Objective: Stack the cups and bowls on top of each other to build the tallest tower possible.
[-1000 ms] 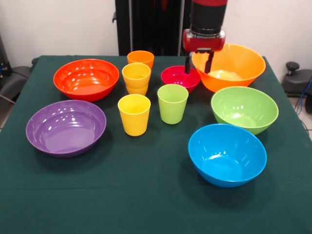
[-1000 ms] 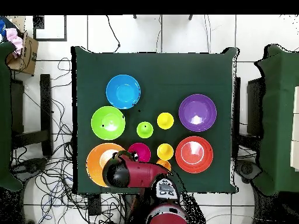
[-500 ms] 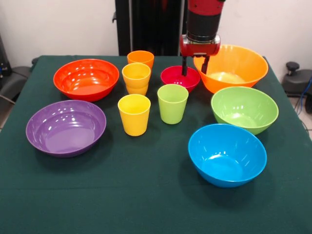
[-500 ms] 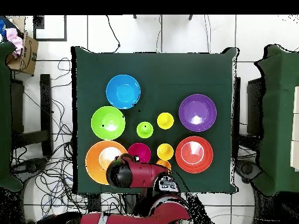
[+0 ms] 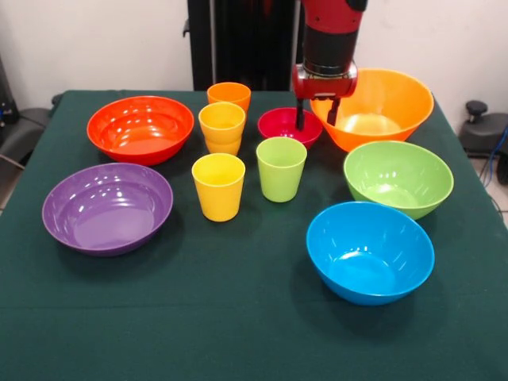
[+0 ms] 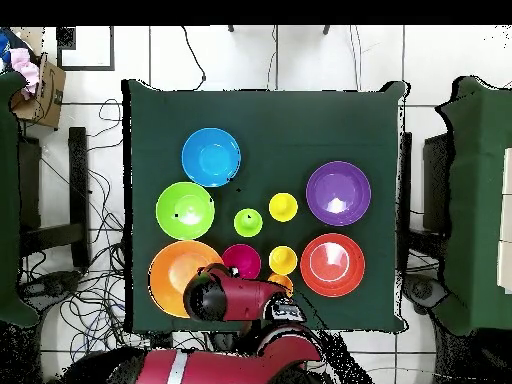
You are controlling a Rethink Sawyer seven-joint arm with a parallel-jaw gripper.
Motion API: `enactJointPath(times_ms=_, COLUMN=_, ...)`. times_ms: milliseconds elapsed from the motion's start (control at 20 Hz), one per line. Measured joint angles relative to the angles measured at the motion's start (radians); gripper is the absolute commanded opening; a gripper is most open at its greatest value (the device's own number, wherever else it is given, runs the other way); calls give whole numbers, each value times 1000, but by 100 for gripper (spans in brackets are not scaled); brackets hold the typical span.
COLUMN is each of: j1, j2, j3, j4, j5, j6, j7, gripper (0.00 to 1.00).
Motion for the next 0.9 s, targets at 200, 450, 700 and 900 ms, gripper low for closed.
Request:
enactJointPath(times_ms=200, j1=0, j2=7, j3=0, j4=-3, j5=-1, j6=-8, j7=0, gripper=100)
enactJointPath(times_ms=450, j1=0, j2=13, j3=0, j4=-5, j5=-1, j6=-8, j7=0, gripper=100)
enactJointPath(times_ms=700, j1=0, j2=16, j3=0, j4=-7, j5=-1, j6=-8, j7=0, gripper=100)
enactJointPath(times_ms=900, j1=0, j2=16, j3=0, j4=-8, j5=-1, j6=-8, j7=0, gripper=100)
